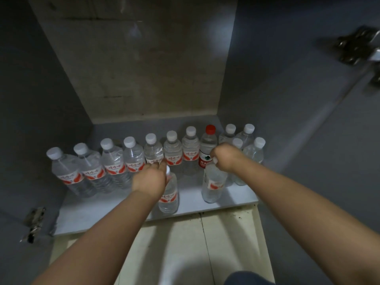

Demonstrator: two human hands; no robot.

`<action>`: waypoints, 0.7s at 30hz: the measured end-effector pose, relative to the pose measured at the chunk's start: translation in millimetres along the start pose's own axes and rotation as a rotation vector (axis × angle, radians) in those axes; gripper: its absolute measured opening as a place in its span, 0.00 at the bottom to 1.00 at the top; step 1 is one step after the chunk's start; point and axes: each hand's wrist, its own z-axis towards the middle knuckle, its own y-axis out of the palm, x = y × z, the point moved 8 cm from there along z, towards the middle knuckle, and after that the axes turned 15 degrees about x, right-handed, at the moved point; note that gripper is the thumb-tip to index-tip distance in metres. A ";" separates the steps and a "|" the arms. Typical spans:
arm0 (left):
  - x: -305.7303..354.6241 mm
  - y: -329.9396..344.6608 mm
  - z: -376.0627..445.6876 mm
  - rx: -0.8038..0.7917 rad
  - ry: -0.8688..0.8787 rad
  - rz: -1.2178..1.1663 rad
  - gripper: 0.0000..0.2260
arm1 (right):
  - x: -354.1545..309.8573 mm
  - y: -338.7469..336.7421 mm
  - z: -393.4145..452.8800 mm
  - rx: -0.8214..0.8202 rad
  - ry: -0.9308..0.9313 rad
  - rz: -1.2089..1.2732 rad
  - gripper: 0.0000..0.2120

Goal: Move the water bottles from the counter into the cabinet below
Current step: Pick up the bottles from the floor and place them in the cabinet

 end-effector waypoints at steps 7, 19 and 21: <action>-1.9 3.2 1.5 -0.022 0.004 -0.067 0.24 | 10.5 0.8 30.1 -0.029 0.076 0.028 0.16; 1.6 5.4 1.9 -0.040 0.075 -0.116 0.25 | 15.9 -13.3 31.9 0.078 0.185 0.137 0.18; 3.0 4.1 4.2 -0.055 0.113 -0.108 0.26 | 17.4 -8.1 31.5 0.067 0.190 0.148 0.19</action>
